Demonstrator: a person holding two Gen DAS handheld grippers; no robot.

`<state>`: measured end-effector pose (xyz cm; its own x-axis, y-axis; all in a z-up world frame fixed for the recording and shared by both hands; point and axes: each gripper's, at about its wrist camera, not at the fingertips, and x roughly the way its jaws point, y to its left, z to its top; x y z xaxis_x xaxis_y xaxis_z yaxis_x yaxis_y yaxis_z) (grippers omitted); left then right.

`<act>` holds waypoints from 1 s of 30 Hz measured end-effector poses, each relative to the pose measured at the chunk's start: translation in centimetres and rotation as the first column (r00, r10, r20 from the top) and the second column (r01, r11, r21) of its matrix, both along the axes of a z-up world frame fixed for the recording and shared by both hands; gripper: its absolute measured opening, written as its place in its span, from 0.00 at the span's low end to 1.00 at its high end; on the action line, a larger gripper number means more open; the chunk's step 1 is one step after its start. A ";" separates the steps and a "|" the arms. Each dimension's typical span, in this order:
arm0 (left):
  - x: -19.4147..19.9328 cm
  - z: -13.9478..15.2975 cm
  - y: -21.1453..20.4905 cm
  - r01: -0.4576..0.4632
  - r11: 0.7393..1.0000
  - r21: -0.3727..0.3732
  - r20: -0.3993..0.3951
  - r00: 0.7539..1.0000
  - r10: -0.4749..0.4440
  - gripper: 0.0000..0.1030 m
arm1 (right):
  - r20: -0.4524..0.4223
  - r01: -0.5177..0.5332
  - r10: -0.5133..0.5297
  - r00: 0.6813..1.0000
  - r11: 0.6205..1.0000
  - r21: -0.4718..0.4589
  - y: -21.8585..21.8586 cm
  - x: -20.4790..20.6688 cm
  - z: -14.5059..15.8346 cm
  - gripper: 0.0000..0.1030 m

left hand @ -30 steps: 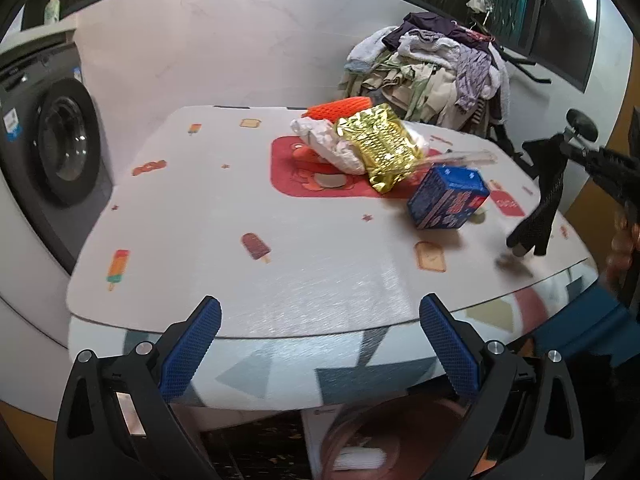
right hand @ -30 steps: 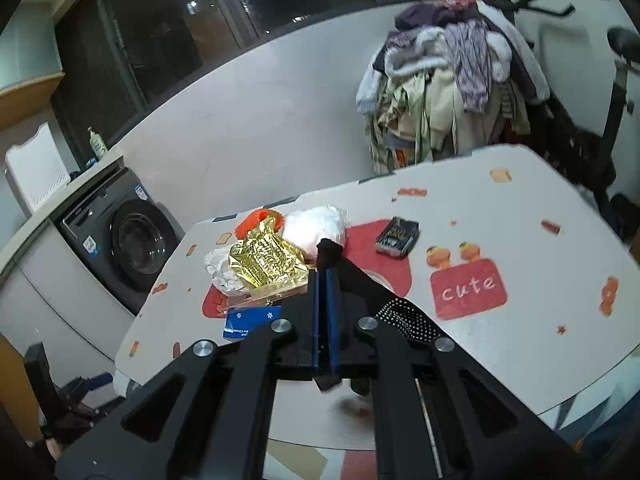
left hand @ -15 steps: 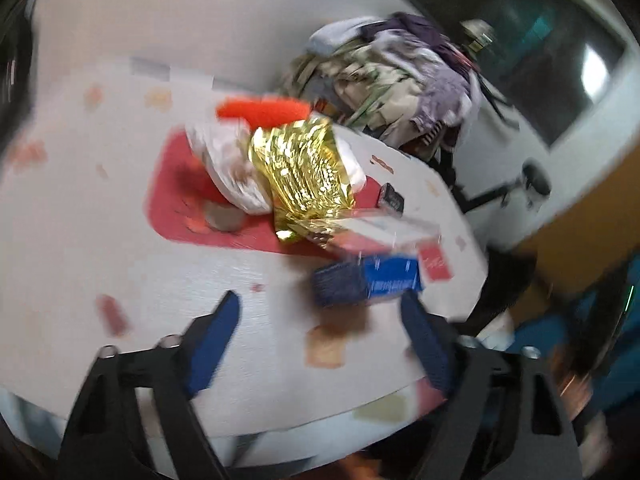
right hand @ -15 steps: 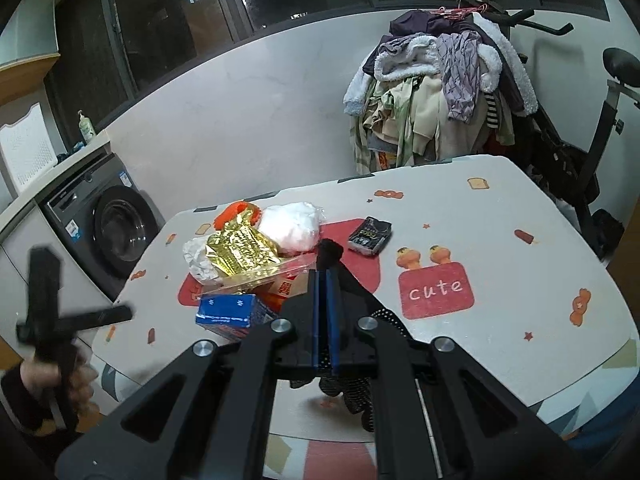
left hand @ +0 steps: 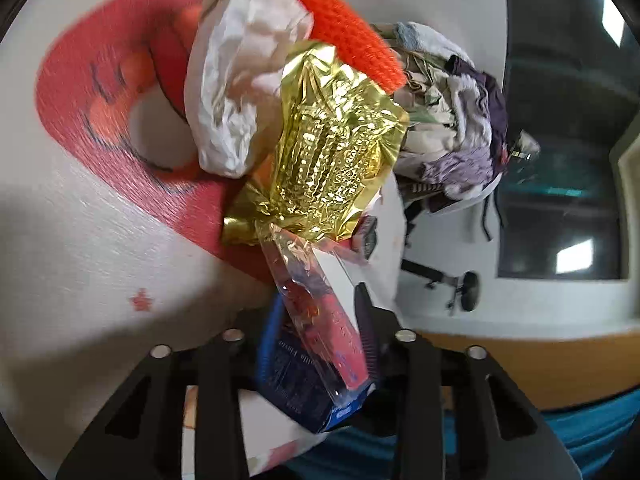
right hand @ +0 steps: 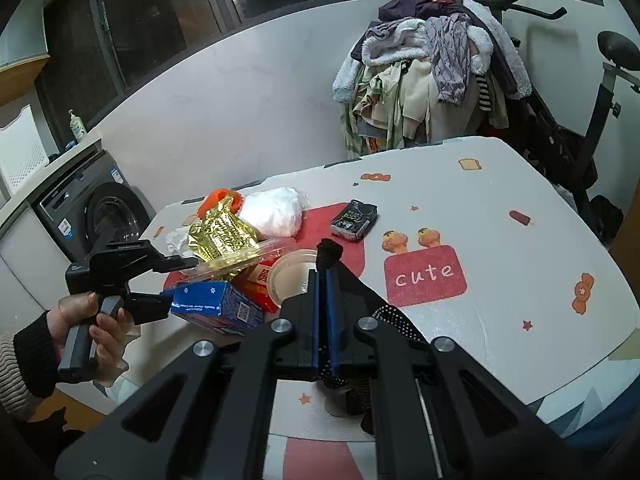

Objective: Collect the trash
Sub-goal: 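Grasp the clear plastic tray with the left tool while the right tool holds the sock, then lower both tools to the brown bin and release the tray and sock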

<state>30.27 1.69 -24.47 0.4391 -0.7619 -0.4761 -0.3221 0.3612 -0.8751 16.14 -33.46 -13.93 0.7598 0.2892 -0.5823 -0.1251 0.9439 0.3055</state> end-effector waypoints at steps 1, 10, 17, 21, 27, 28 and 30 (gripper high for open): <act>0.1 -0.2 -0.1 0.001 1.000 -0.011 -0.005 1.000 -0.001 0.17 | -0.002 0.001 -0.001 1.000 1.000 0.002 0.0 0.0 -0.1 0.08; 0.9 7.3 -1.4 0.100 0.978 0.181 0.242 0.960 -0.143 0.07 | 0.009 0.010 -0.010 1.000 1.000 0.006 -0.1 0.1 0.3 0.08; -0.7 17.3 -3.2 0.131 0.892 0.432 0.437 0.835 -0.334 0.06 | 0.047 0.000 0.001 0.999 1.000 -0.019 0.7 -0.9 1.9 0.08; -2.9 20.5 -3.0 0.126 0.852 0.507 0.463 0.795 -0.393 0.06 | 0.062 -0.002 0.003 0.998 1.000 -0.019 1.0 -1.7 2.9 0.08; -6.8 22.4 -1.6 0.138 0.793 0.593 0.439 0.770 -0.462 0.06 | 0.094 -0.025 0.028 0.995 0.999 -0.035 2.0 -3.9 4.8 0.08; -7.7 22.4 -1.2 0.140 0.780 0.610 0.432 0.766 -0.475 0.06 | 0.097 -0.029 0.032 0.995 0.999 -0.036 2.1 -4.2 5.0 0.08; -9.5 22.5 -0.7 0.148 0.760 0.632 0.419 0.760 -0.497 0.06 | 0.102 -0.038 0.041 0.994 0.999 -0.039 2.6 -4.9 5.4 0.08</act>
